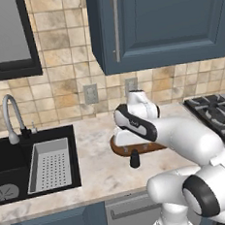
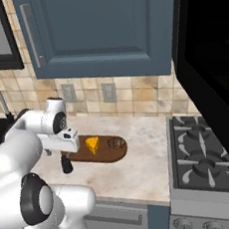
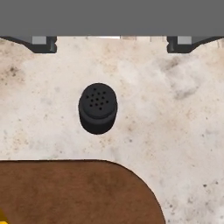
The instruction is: Retrieve the reheated potato from the microwave, then place the potato, cheese, and condiment on the cutting board.
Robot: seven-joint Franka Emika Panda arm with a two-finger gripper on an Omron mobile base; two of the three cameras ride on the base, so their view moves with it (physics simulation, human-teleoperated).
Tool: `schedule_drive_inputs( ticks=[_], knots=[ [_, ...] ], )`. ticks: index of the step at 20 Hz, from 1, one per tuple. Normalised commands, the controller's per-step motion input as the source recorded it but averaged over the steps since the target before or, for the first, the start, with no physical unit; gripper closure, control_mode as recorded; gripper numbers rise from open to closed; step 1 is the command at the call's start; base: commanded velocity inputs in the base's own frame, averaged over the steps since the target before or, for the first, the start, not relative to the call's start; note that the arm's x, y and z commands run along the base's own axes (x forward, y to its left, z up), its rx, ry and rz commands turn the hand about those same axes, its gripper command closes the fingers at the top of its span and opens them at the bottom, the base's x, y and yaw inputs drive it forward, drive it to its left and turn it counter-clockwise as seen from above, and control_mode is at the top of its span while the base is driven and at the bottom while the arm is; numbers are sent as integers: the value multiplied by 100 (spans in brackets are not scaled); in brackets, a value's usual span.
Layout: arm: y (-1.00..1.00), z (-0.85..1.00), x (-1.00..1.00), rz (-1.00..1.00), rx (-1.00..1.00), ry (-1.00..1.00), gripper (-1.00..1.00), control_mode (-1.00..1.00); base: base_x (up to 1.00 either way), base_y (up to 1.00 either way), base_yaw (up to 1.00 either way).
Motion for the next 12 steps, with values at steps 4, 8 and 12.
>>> schedule_drive_inputs(
  ticks=[4,8,12],
  knots=[
    [-1,0,6,-11,-1,0,-100,-100,0,0,0],
    [0,-6,9,-9,0,0,-100,-100,0,0,0],
    [0,-10,11,-7,-2,0,-100,-100,0,0,0]
  ],
)
